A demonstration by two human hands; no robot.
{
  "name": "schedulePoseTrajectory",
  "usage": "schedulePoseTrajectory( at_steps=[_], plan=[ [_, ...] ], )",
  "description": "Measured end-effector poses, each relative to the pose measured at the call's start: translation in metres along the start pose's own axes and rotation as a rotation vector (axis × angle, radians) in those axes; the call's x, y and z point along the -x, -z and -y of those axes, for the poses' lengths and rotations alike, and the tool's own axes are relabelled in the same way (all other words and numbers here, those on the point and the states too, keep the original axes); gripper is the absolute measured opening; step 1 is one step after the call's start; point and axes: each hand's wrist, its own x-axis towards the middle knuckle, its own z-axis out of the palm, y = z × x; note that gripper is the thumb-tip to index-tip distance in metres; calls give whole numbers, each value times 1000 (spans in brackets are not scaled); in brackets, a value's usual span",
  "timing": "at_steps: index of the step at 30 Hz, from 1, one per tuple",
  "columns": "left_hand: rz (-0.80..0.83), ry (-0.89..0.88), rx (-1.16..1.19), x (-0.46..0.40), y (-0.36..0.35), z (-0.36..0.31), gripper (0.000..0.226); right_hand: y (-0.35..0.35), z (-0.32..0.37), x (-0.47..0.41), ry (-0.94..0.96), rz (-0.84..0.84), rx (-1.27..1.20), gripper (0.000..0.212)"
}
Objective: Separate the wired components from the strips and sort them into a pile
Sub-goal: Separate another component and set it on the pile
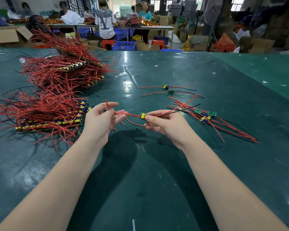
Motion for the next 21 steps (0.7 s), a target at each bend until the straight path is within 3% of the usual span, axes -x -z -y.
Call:
schedulePoseTrajectory(
  at_steps=[9, 21],
  plan=[
    [-34, 37, 96, -5, 6, -3, 22, 2, 0, 0, -12, 10, -17, 5],
    [-13, 334, 483, -3, 6, -12, 21, 5, 3, -1, -8, -28, -64, 6]
  ],
)
